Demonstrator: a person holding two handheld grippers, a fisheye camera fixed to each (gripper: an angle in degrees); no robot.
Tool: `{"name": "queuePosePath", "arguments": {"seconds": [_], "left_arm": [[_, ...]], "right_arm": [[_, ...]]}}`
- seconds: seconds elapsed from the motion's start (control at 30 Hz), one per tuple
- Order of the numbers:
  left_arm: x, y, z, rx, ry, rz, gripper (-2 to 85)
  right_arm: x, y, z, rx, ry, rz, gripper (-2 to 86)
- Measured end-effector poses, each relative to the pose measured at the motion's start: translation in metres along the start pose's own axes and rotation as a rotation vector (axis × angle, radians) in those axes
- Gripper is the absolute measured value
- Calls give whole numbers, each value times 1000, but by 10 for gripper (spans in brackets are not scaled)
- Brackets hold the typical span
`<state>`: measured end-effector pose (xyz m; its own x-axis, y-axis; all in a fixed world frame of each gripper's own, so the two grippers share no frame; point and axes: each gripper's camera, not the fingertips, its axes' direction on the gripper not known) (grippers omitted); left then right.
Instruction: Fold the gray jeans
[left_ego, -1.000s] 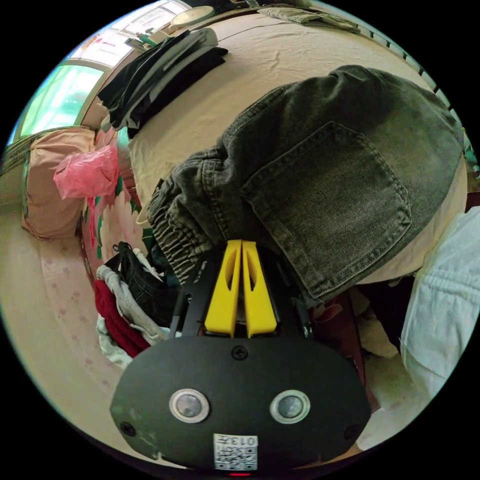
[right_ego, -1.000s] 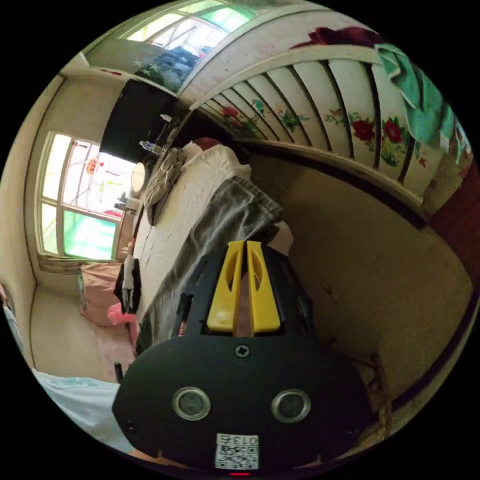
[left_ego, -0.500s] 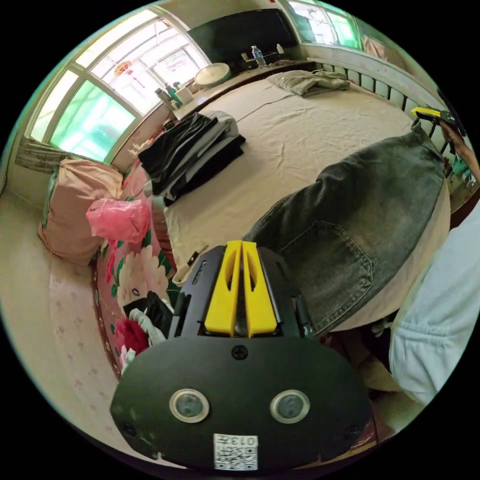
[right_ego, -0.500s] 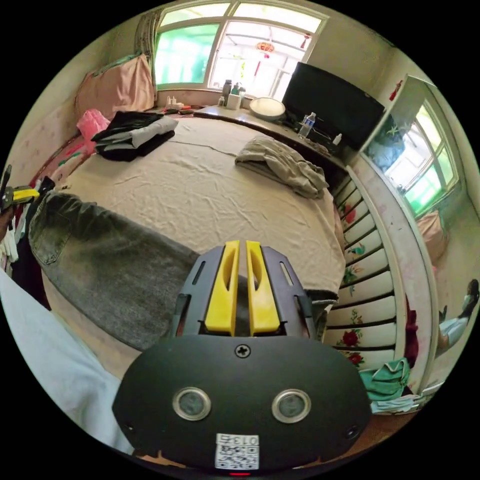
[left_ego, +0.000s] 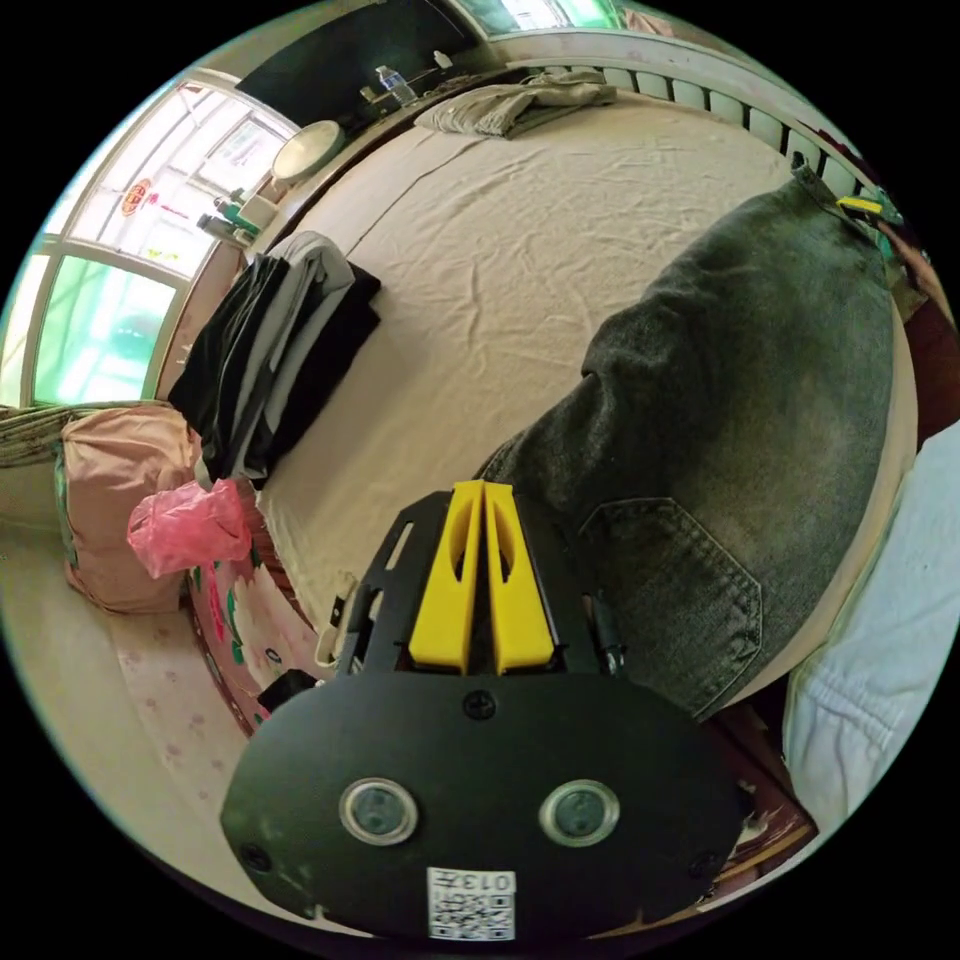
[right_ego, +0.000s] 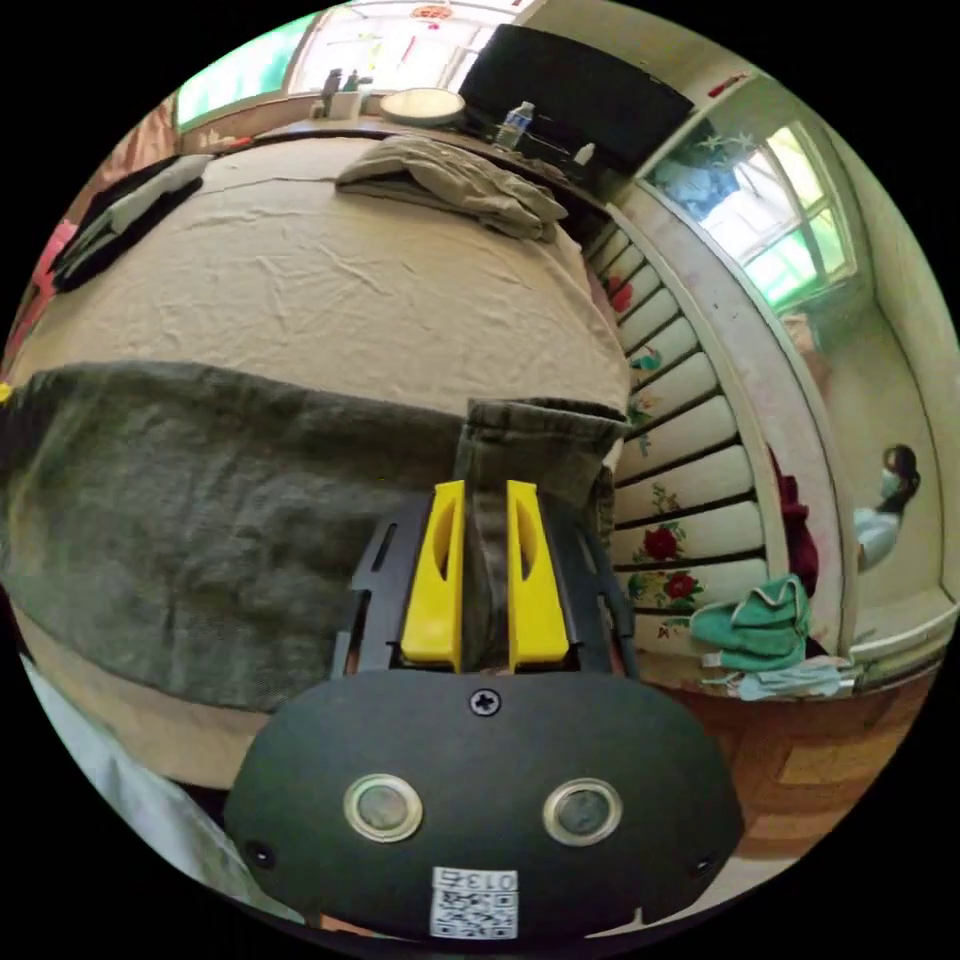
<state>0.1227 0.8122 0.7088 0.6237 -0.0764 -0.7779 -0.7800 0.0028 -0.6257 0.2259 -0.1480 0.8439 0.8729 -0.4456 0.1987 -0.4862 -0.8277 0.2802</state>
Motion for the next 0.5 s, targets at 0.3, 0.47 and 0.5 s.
{"name": "queuePosePath", "arguments": {"seconds": [0.3, 0.47, 0.5], "left_arm": [[-17, -4, 20, -7, 94, -88, -4], [-15, -12, 24, -44, 58, -52, -4], [-15, -12, 24, -48, 57, -52, -4]], "right_arm": [[139, 76, 19, 4, -382, 692, 51], [41, 8, 6, 130, -370, 173, 100], [12, -6, 11, 130, -351, 74, 94]]}}
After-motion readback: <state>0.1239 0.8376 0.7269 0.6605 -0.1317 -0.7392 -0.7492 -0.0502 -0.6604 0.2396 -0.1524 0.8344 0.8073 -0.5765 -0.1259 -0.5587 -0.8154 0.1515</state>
